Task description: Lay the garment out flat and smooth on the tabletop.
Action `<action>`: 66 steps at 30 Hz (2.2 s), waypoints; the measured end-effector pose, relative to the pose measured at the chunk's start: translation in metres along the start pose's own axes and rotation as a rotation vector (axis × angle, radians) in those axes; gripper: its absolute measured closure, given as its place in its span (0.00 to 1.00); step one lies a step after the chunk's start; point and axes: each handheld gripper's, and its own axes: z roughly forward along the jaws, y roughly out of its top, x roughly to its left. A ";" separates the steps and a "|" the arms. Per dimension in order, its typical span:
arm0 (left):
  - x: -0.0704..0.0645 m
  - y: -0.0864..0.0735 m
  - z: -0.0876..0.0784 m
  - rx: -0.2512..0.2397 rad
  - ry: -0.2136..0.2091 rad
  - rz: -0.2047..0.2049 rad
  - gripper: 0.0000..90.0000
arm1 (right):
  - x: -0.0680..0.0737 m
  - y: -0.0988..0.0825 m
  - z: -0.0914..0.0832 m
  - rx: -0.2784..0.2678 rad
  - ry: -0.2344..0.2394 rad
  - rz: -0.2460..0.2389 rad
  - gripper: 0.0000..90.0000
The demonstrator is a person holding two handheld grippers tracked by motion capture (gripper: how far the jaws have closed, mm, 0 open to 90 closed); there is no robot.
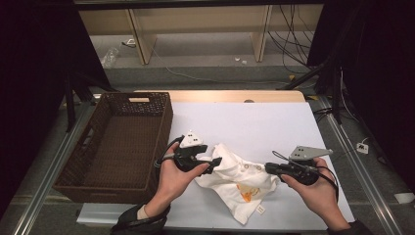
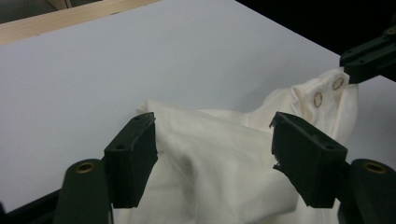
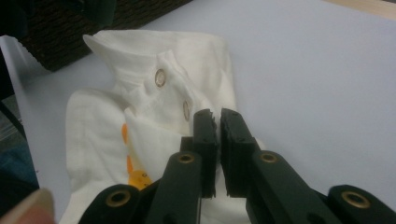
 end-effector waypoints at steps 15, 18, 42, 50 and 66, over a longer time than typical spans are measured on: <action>-0.004 0.005 -0.003 0.009 -0.058 0.106 0.25 | -0.010 -0.001 -0.008 -0.010 -0.101 0.039 0.95; -0.004 0.007 -0.006 0.001 -0.060 0.113 0.25 | -0.012 -0.002 -0.009 -0.016 -0.119 0.045 0.95; -0.007 -0.002 0.039 0.112 -0.018 0.335 0.77 | -0.018 -0.004 -0.012 -0.022 -0.138 0.043 0.95; -0.012 0.006 0.024 0.096 -0.027 0.218 0.95 | -0.023 -0.002 -0.021 -0.050 -0.159 0.042 0.95; -0.037 0.013 -0.003 0.073 -0.133 0.185 0.95 | -0.025 0.000 -0.029 -0.079 -0.182 0.038 0.95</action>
